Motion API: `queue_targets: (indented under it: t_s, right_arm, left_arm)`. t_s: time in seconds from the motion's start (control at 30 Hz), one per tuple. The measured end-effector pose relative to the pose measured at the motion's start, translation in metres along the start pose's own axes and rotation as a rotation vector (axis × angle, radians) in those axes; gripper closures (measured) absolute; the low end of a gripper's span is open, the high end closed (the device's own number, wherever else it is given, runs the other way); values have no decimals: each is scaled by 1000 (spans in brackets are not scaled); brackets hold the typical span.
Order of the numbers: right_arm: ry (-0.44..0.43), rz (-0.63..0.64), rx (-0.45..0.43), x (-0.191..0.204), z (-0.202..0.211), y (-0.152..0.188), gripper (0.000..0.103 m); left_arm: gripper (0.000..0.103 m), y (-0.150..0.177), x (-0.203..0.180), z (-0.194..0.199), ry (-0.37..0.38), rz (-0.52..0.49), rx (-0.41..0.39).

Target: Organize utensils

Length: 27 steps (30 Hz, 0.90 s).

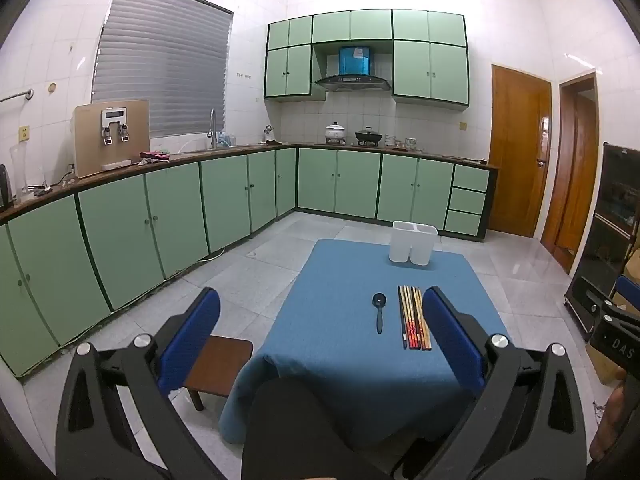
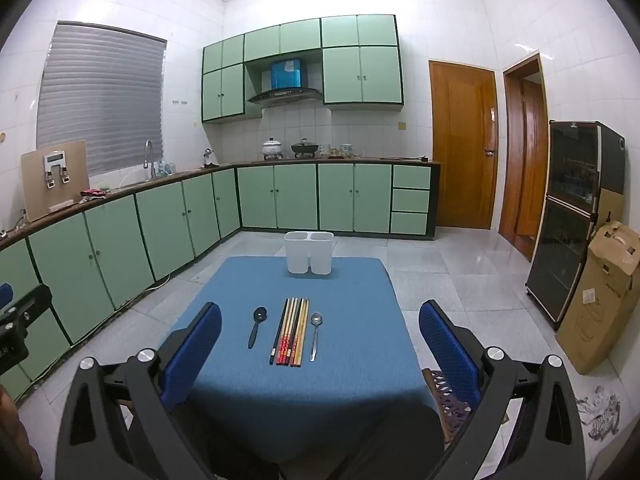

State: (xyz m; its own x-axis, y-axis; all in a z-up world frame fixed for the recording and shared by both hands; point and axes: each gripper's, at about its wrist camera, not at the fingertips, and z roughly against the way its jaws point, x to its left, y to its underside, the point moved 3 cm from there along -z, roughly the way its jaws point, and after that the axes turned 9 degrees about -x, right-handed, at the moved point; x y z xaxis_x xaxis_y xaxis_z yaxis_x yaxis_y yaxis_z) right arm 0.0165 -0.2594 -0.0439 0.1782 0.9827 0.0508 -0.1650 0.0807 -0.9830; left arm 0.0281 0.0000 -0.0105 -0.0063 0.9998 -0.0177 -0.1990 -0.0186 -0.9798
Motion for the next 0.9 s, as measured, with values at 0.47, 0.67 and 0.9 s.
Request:
queue_targets:
  t_s: [0.47,0.67,0.9]
  right_arm:
    - [2,6,3,6,-1,-2,6]
    - [2,7,3,7,0,-3,6]
    - [1,5,3,7,0,-3,6]
  left_arm:
    - [5,3,2,0,-1,8,-1]
    - [5,0,2,1,1,11,1]
    - [5,1,3,1,2,10,1]
